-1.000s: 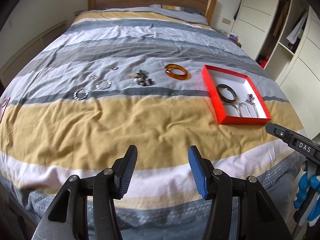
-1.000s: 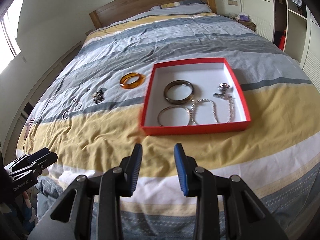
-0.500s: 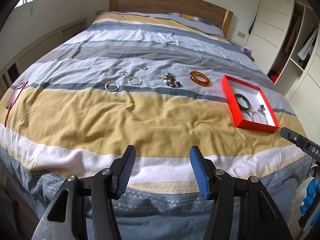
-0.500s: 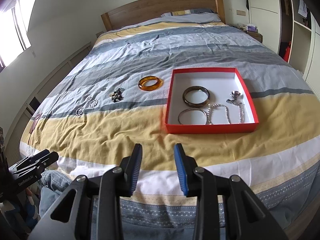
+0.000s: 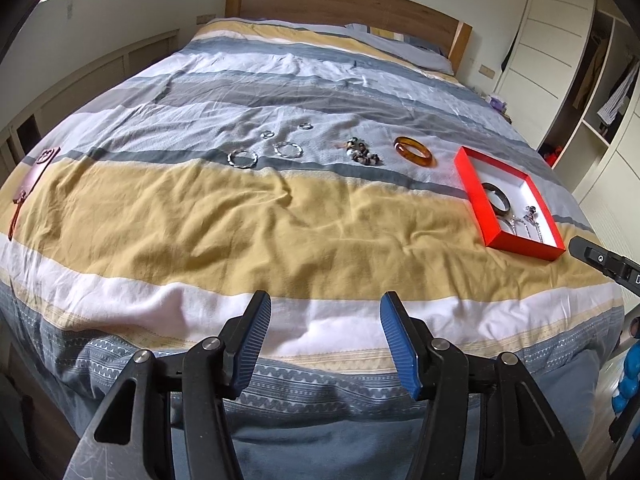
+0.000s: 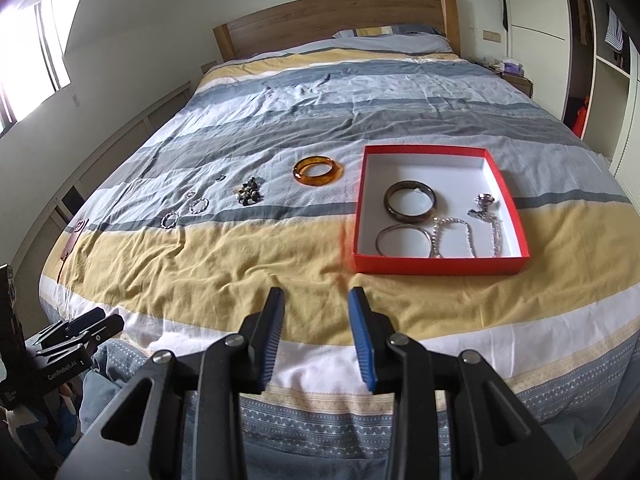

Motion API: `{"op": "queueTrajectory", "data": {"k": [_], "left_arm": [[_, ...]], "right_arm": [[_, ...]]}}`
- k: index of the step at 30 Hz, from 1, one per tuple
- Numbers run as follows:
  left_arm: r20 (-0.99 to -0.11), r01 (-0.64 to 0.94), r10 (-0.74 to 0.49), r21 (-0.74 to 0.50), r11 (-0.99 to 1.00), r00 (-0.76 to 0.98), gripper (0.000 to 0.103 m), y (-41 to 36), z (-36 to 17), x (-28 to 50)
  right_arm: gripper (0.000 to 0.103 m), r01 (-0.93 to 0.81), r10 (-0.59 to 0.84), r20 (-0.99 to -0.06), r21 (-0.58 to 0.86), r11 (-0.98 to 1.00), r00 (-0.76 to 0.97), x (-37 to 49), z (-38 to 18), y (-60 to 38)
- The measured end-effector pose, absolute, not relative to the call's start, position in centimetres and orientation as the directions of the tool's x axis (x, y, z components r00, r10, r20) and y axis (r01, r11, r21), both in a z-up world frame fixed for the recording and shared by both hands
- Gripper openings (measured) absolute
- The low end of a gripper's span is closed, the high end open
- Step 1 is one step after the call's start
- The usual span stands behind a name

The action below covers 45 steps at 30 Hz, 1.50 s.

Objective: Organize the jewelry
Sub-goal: 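Withdraw both tools from the box toward the remaining jewelry, then close the left tool on the twisted silver hoop earring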

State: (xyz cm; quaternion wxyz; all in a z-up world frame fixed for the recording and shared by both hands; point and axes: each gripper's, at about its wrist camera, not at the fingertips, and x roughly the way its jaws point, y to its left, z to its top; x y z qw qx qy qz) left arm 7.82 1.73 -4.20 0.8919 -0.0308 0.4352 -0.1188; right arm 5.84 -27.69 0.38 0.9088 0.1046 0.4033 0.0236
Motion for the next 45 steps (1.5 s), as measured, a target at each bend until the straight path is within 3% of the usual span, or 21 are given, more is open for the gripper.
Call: {"op": "queueTrajectory", "data": {"k": [30, 37, 45], "left_arm": [[-0.824, 0.044, -0.174, -0.179, 0.983, 0.540, 0.055, 8.7, -9.4, 15.4], [-0.826, 0.033, -0.142, -0.149, 0.988, 0.545, 0.046, 10.2, -9.2, 19.9], [-0.825, 0.035, -0.132, -0.135, 0.990, 0.550, 0.045, 10.5, -9.0, 25.4]], "right_arm": [[0.032, -0.104, 0.188, -0.826, 0.156, 0.982, 0.531, 14.9, -6.1, -20.2], [0.032, -0.165, 0.238, -0.829, 0.178, 0.970, 0.506, 18.1, -7.2, -18.0], [0.032, -0.194, 0.282, -0.822, 0.212, 0.958, 0.495, 21.6, -8.0, -17.0]]}}
